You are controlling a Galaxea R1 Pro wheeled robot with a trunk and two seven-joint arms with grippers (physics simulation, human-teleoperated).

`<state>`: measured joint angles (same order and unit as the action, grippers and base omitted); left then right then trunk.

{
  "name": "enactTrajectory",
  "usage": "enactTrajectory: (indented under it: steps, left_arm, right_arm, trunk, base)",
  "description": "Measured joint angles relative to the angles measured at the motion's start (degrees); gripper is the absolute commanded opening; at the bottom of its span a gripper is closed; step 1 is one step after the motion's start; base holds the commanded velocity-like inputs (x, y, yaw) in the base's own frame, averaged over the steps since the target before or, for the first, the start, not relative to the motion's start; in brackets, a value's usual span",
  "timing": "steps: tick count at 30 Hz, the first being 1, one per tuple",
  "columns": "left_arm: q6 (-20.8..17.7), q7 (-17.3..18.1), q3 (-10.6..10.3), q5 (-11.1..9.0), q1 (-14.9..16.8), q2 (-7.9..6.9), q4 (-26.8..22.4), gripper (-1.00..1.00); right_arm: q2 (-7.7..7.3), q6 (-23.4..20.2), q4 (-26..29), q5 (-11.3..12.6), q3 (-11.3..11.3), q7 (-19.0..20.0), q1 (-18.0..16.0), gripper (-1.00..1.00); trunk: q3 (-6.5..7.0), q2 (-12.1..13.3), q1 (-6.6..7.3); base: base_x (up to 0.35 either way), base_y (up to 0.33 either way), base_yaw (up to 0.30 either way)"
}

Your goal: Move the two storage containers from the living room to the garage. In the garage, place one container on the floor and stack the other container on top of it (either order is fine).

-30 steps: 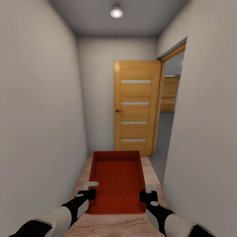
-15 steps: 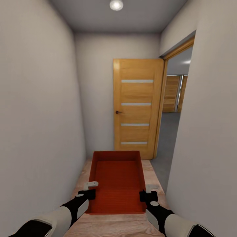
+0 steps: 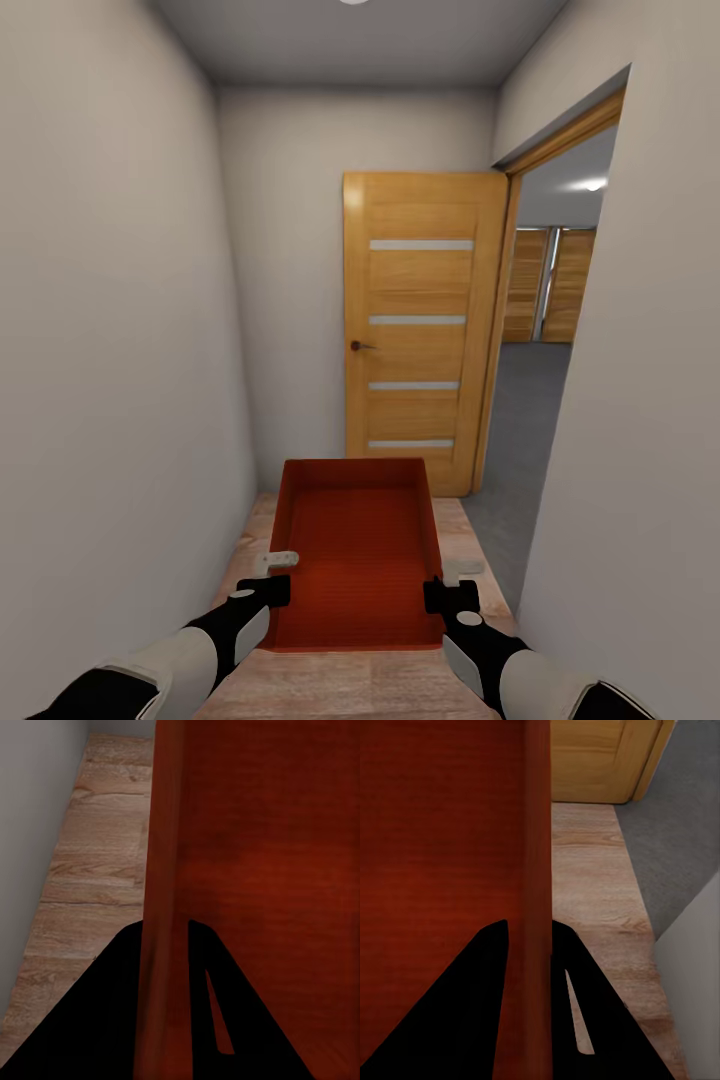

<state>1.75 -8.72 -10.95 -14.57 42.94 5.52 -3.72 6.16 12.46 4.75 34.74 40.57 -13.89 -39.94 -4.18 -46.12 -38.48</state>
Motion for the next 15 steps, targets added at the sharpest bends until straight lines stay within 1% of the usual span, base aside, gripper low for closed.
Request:
enactTrajectory:
  steps: [15]
  left_arm:
    - [0.1,0.0,0.0,0.0,0.0,0.00,0.0,-1.00]
  right_arm:
    - [0.00,0.1,0.0,-0.1,0.0,0.0,0.0,-1.00]
  trunk:
    - [0.00,0.0,0.00]
  base:
    - [0.325,0.000,0.000]
